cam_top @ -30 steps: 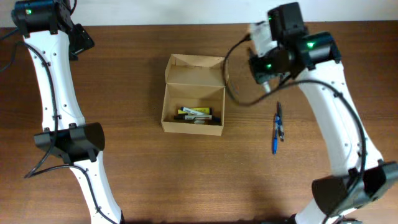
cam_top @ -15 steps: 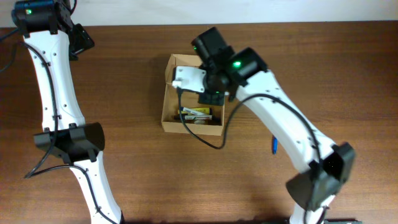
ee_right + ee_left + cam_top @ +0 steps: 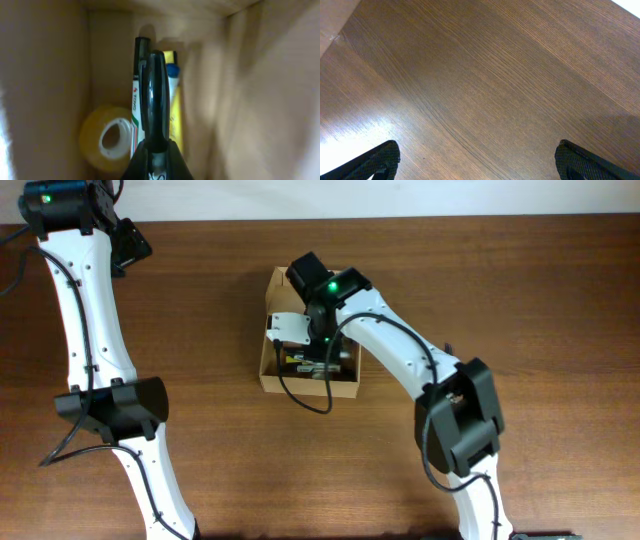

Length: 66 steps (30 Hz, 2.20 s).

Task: Pack container
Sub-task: 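Carry the Sharpie into the box and open the right gripper, then move the right gripper to the blue pen and grasp it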

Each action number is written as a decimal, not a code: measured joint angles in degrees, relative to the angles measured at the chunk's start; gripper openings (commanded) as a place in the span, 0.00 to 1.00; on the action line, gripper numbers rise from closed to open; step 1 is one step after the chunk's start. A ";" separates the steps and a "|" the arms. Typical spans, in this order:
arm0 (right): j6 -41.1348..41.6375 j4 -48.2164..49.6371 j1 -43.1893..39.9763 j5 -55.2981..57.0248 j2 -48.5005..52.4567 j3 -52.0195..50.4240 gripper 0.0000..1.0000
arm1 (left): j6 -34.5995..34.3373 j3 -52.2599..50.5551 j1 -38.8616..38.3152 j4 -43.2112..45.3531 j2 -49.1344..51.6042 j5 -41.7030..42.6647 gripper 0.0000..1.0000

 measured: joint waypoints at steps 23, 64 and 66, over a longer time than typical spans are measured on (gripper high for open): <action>22.49 -14.36 0.66 8.85 -0.63 19.02 0.40 | 0.00 0.00 0.00 0.00 0.00 -0.02 1.00; 53.40 -0.48 -34.16 1.42 -23.04 -36.02 0.41 | 0.00 0.00 0.00 0.00 0.00 0.00 1.00; 53.46 1.70 -34.16 1.11 -23.04 -37.92 0.41 | 0.00 0.00 0.00 0.00 0.00 0.00 1.00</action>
